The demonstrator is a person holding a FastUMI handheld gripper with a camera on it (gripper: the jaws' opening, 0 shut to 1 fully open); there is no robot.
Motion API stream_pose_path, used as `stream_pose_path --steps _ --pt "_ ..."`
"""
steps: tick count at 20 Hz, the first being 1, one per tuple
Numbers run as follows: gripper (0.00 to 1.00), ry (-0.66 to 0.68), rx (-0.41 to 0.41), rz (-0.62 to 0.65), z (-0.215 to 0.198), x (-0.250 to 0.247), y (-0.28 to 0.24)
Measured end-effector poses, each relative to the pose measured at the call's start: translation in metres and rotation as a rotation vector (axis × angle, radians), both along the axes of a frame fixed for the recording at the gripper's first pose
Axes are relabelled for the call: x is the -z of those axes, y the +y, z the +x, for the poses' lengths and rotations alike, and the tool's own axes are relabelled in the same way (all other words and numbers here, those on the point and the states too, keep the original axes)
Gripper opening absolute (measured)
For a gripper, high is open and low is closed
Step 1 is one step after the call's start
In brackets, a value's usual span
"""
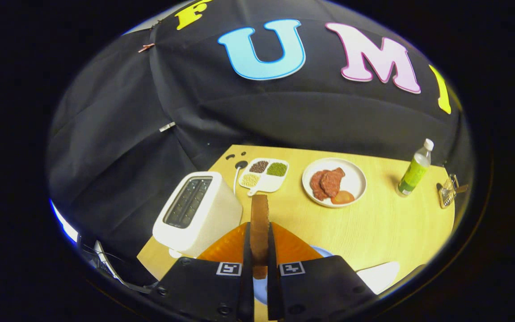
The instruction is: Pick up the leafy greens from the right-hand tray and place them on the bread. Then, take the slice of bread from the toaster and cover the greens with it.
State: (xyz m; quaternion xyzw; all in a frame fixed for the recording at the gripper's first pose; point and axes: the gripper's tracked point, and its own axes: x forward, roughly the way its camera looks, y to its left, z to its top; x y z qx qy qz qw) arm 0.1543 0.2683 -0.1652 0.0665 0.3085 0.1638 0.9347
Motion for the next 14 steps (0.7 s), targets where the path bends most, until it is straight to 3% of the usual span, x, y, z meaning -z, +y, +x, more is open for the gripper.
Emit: stream_pose_path --steps 6,14 --pt "0.16 0.1 0.057 0.098 -0.018 0.053 -0.017" --pt "0.16 0.186 0.124 0.082 -0.036 0.103 -0.047"
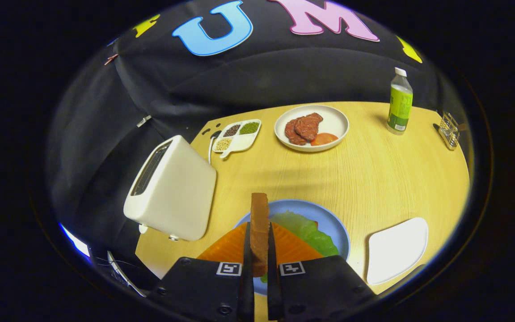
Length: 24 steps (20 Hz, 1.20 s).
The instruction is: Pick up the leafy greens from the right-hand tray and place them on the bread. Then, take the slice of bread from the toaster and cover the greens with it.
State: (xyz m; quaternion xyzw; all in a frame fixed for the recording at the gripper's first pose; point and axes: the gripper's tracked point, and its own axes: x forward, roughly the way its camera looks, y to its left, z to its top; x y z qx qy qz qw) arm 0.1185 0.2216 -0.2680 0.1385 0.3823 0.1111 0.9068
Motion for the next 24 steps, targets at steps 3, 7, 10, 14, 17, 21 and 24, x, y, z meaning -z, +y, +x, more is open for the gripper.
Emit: stream_pose_path --steps 3,7,10,14,17,21,24 --pt "0.16 0.01 0.035 -0.002 0.0 0.006 -0.012" --pt "0.31 0.032 0.061 -0.055 -0.005 0.019 -0.031" --pt "0.45 0.048 0.079 -0.073 -0.012 0.025 -0.039" --pt "0.75 0.042 0.096 -0.128 -0.016 0.029 -0.054" --pt "0.99 0.007 0.112 -0.118 -0.016 0.016 -0.061" --pt "0.99 -0.055 0.116 -0.144 -0.016 -0.01 -0.074" --pt "0.99 -0.152 0.111 -0.164 -0.013 -0.048 -0.082"
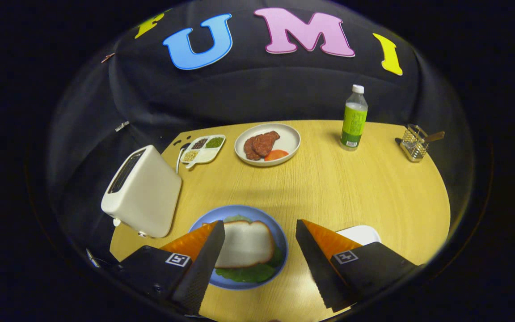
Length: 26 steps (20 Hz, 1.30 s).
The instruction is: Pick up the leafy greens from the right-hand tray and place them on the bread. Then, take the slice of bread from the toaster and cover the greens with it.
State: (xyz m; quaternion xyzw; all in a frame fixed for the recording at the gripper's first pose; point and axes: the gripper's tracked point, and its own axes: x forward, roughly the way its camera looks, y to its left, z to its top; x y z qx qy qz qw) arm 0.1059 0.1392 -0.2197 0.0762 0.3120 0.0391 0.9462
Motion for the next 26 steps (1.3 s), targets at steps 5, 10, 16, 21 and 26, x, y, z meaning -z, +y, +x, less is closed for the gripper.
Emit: stream_pose_path --steps 5,10,16,21,26 --pt "0.99 -0.172 -0.007 -0.017 0.002 -0.075 -0.012" --pt "0.99 -0.347 0.03 -0.023 -0.003 -0.155 -0.033" --pt "0.99 -0.501 0.111 -0.05 -0.03 -0.218 -0.089" --pt "0.99 -0.556 0.141 -0.101 -0.052 -0.228 -0.123" --pt "0.99 -0.528 0.145 -0.114 -0.057 -0.223 -0.132"
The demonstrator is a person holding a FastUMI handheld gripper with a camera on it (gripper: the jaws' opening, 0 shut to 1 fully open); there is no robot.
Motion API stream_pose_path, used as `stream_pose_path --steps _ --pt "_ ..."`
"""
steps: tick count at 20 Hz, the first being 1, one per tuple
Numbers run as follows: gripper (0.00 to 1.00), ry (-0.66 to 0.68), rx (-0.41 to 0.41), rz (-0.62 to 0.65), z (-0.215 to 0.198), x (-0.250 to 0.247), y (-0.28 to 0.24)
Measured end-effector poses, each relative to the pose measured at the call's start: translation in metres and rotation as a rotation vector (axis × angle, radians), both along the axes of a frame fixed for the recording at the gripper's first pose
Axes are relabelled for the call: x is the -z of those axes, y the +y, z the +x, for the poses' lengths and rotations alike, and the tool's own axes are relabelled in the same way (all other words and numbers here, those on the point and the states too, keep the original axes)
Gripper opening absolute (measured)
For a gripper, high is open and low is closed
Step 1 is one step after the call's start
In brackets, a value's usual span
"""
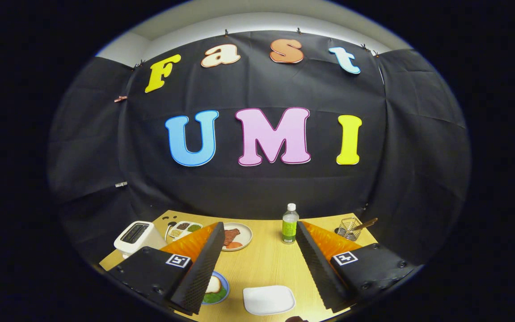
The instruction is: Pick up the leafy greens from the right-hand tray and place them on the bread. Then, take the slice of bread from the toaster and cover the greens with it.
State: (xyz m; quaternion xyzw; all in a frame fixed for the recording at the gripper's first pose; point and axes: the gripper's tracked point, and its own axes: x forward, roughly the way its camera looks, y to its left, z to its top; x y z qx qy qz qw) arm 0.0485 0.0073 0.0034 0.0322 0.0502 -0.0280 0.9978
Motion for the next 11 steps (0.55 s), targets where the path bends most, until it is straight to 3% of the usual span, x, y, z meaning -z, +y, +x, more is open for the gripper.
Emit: stream_pose_path --steps 11 --pt "0.99 -0.006 0.016 0.021 0.0101 -0.0046 0.0009"
